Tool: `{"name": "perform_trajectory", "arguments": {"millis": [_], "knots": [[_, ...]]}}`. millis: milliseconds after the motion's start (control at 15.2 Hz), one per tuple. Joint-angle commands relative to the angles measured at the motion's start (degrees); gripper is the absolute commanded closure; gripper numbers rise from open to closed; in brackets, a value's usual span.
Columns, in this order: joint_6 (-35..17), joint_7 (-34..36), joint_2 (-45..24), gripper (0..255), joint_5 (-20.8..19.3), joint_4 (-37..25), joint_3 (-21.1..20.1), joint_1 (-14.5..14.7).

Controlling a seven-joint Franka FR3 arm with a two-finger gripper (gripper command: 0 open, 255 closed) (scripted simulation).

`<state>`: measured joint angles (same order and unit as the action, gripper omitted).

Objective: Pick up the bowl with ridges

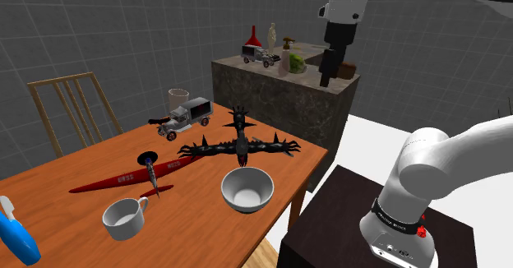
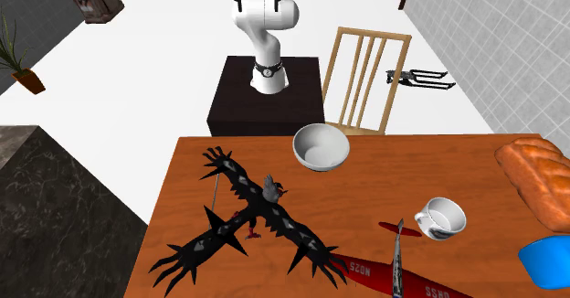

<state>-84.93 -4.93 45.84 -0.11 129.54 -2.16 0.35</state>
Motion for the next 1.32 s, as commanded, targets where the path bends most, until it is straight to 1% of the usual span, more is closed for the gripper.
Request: {"name": "perform_trajectory", "arguments": {"millis": [0, 330, 660, 990, 1254], "knots": [[0.0, 0.0, 0.0, 0, 0.0, 0.0, 0.0, 0.0], [-9.78, 0.19, -2.13, 0, 1.97, 7.73, -0.02, 0.65], [-20.07, 0.05, -6.46, 0, 4.11, 13.73, -0.21, 1.52], [-30.82, -0.53, -13.16, 0, 6.55, 17.81, -0.51, 2.68], [-39.55, -1.44, -20.16, 0, 8.86, 19.54, -0.75, 3.87]]}}
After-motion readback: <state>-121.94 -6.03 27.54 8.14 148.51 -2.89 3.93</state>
